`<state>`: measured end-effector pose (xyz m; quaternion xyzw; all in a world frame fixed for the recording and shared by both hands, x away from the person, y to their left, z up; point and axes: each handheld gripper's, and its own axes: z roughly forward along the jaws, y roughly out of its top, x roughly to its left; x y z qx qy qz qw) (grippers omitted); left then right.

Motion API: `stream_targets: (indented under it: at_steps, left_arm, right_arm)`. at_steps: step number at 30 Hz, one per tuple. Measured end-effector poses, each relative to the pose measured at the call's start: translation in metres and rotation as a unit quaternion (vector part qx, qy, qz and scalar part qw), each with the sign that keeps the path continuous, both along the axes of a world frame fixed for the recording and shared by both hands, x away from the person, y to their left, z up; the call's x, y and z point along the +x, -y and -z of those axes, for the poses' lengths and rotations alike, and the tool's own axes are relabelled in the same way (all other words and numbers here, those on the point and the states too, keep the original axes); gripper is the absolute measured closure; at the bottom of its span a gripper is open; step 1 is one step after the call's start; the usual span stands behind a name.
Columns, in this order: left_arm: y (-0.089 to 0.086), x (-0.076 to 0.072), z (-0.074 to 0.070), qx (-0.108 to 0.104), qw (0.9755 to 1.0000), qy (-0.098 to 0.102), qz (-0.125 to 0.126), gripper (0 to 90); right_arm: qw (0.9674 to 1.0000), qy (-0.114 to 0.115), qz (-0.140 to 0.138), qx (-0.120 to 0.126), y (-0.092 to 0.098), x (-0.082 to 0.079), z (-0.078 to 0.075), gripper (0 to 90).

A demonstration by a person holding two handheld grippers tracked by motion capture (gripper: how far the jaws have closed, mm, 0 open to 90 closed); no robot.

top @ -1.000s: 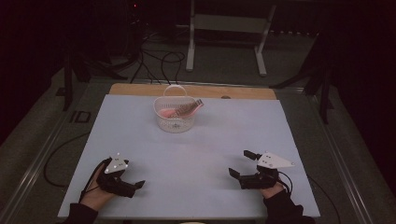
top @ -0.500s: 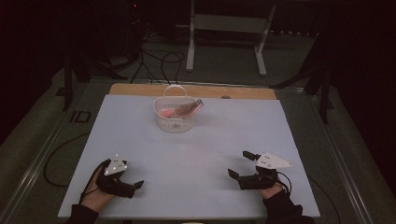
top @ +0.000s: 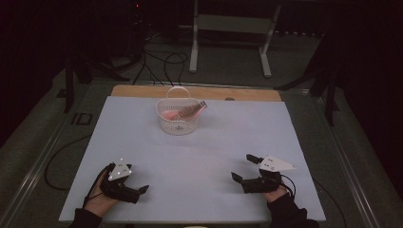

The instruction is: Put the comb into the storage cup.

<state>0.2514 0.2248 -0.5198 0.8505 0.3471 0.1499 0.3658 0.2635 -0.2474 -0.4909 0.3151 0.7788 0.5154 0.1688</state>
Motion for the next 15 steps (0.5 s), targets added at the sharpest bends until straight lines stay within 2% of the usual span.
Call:
stream_targets:
  at_steps: [6, 15]
  left_arm:
    - [0.0015, -0.0015, 0.0003, 0.007, 0.9999, 0.003, 0.007, 0.0]
    - [0.0029, -0.0018, 0.0004, 0.000, 0.9999, -0.001, 0.011, 0.0]
  right_arm:
    - [1.0000, -0.001, -0.002, -0.001, -0.0014, 0.0005, 0.0009, 9.4]
    - [1.0000, -0.003, 0.002, 0.001, 0.0003, 0.0013, 0.0012, 9.4]
